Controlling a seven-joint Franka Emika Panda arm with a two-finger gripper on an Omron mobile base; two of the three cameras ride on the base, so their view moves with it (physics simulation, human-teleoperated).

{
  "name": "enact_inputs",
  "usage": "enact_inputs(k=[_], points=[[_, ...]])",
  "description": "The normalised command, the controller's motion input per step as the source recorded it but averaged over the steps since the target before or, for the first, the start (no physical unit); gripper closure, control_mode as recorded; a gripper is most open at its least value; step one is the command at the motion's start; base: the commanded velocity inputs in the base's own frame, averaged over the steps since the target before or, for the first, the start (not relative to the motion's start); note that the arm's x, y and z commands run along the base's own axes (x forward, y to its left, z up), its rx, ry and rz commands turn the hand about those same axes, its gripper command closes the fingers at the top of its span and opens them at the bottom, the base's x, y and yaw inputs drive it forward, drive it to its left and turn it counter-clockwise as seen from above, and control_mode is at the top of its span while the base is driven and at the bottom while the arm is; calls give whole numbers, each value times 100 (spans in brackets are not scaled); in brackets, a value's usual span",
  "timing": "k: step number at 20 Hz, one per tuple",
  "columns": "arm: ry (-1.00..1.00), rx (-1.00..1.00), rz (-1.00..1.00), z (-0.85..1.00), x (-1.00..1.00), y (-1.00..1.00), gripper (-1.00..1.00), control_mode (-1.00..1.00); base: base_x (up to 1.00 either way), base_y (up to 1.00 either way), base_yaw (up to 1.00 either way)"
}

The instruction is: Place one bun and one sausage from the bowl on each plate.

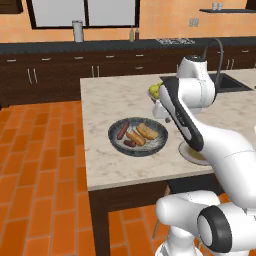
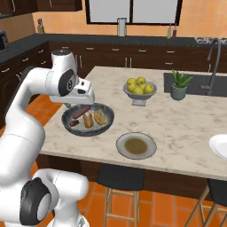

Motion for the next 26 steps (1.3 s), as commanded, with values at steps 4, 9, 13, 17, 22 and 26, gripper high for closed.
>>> enact_inputs(k=[4,9,13,17,22,26], points=[[0,-5,-1,-15,13,45,-100,-100,0,0,0],[0,-2,0,-44,11,23,-100,-100,0,0,0],[-6,0,0,-11,76,-1,-100,-100,0,0,0],[-1,0,0,-16,83,0,-100,-100,0,0,0],[0,0,1,-55,25,2,-100,-100,0,0,0],[0,3,2,-44,4,16,-100,-100,0,0,0]])
